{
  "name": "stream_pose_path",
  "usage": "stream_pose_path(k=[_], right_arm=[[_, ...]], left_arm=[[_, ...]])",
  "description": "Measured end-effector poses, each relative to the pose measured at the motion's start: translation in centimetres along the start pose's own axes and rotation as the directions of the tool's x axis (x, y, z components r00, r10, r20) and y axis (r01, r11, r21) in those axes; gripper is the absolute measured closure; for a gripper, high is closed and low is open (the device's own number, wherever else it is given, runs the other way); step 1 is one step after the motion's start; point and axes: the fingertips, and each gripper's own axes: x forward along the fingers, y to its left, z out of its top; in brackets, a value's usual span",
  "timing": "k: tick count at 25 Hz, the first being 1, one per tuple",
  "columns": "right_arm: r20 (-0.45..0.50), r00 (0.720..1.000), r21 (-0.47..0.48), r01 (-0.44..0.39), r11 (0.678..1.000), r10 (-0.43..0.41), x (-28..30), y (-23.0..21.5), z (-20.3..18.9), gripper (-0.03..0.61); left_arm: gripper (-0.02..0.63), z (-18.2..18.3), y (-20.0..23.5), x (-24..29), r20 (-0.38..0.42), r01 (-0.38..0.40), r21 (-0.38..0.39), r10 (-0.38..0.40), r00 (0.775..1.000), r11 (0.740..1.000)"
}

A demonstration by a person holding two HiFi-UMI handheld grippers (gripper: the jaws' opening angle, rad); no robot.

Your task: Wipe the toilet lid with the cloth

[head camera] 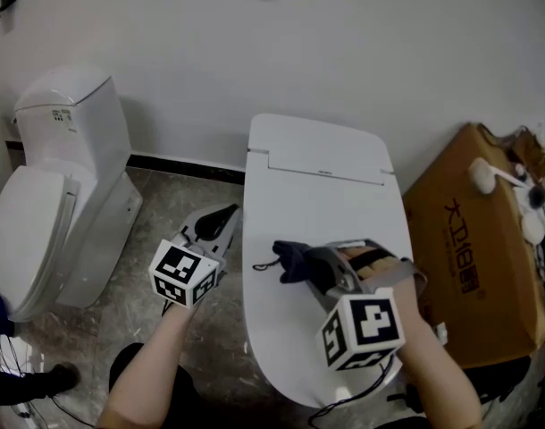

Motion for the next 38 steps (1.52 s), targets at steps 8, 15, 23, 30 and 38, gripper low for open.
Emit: stream_pose_path(k=[8,15,23,30,38], right_arm=[[-0.083,0.993,-0.069,0.08,0.994,-0.086,7.0,-10.2,-4.0,0.515],[-0.13,0.987,-0.099,0.086,0.991,-0.099,11.7,-15.2,-6.7,0.515],[-0.132,0.991,-0.061,-0.031,0.998,0.022,14.5,-13.1,-8.5,0.515],[-0.126,0.99,-0.058,-0.075,0.995,0.068,14.5,-11.4,-8.1,0.515],[-0.103,0.99,-0.035,-0.101,0.994,0.097,13.3,-9.3,-7.2,0.515]], left_arm=[[0.598,0.8,0.3,-0.2,0.029,-0.014,-0.01,0.015,0.999,1.0],[0.598,1.5,0.4,-0.3,0.051,-0.016,-0.023,0.018,0.999,1.0],[0.598,1.7,-0.2,0.0,0.049,0.004,0.0,-0.004,0.999,1.0],[0.598,0.5,-0.4,0.4,0.026,0.017,-0.009,-0.017,1.0,1.0],[0.598,0.4,-0.3,0.4,0.02,0.02,-0.002,-0.019,1.0,1.0]])
